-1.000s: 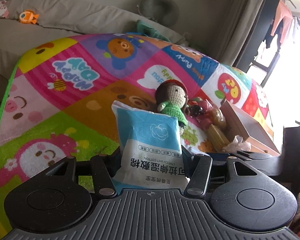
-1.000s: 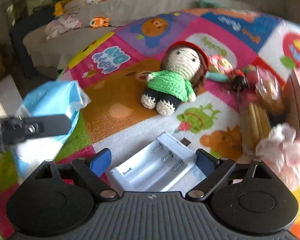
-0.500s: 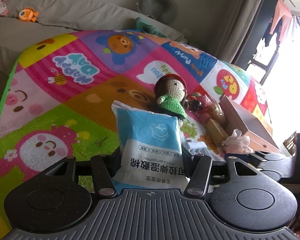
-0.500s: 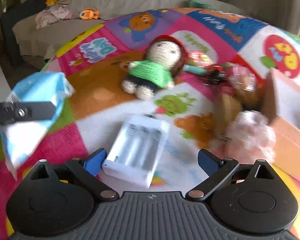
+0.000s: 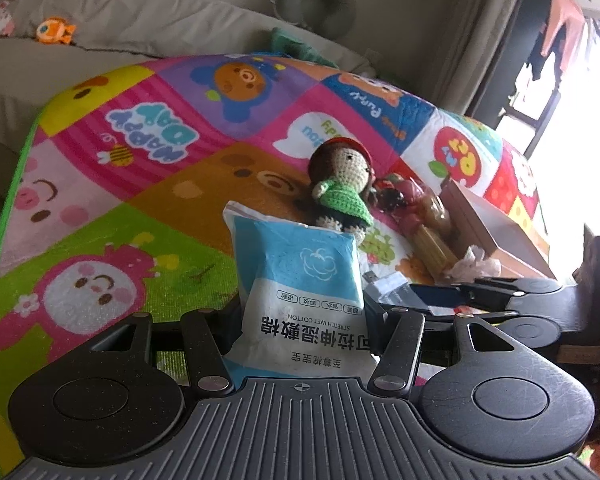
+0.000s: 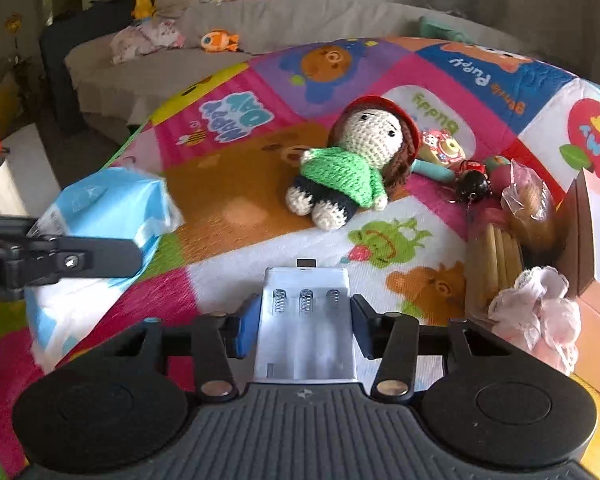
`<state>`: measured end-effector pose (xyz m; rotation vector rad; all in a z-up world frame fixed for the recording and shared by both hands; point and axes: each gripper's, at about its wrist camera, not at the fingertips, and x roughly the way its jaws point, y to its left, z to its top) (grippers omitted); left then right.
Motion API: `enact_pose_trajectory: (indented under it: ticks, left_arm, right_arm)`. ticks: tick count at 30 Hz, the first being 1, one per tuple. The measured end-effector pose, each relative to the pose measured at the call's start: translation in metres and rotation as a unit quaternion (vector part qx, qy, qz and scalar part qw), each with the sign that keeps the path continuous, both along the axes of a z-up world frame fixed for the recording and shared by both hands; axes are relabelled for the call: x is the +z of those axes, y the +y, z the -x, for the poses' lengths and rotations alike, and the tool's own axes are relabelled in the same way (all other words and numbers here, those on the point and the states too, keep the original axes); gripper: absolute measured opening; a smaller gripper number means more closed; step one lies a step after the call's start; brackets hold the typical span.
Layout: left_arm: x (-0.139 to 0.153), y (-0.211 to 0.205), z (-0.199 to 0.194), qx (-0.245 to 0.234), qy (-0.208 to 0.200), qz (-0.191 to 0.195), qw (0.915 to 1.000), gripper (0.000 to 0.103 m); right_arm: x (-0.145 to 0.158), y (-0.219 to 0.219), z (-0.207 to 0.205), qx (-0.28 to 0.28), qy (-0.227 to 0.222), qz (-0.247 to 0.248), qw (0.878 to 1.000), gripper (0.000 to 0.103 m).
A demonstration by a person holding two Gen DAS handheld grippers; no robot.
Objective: Organize objects
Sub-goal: 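Grasp the white battery charger with the right gripper while the left gripper holds the bag, then lower the bag into the pink box with the left gripper while the right drops the charger in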
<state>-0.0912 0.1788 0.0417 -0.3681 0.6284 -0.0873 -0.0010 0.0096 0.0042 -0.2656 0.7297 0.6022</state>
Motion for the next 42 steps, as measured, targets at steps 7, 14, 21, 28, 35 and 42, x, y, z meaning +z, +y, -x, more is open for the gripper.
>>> enact_pose_trajectory:
  ticks: [7,14,21,28,35,42]
  left_arm:
    - [0.031,-0.044,-0.004,-0.064,-0.026,-0.018,0.9974,0.06]
    - [0.094,-0.17,-0.097,-0.186,-0.091,-0.058,0.9765,0.06]
    - [0.052,-0.298,-0.228,-0.189,-0.021,-0.138,0.9721,0.06]
    - [0.006,-0.316,-0.225,-0.19,0.037,-0.207,0.959,0.065]
    - [0.045,-0.269,-0.188,-0.175,-0.01,-0.131,0.9758,0.063]
    - [0.067,-0.202,-0.155,-0.155,-0.036,-0.071,0.9848,0.062]
  right_arm:
    - [0.035,-0.076,0.043,-0.039,-0.032,-0.048,0.998,0.047]
    - [0.064,-0.176,0.084,-0.146,-0.132,-0.089,0.976,0.047]
    - [0.052,-0.238,0.089,-0.22,-0.129,-0.12,0.959,0.047]
    - [0.038,-0.275,0.09,-0.25,-0.127,-0.125,0.952,0.047]
    - [0.041,-0.273,0.067,-0.25,-0.121,-0.134,0.951,0.047]
    - [0.082,-0.272,-0.014,-0.26,-0.087,-0.134,0.952,0.047]
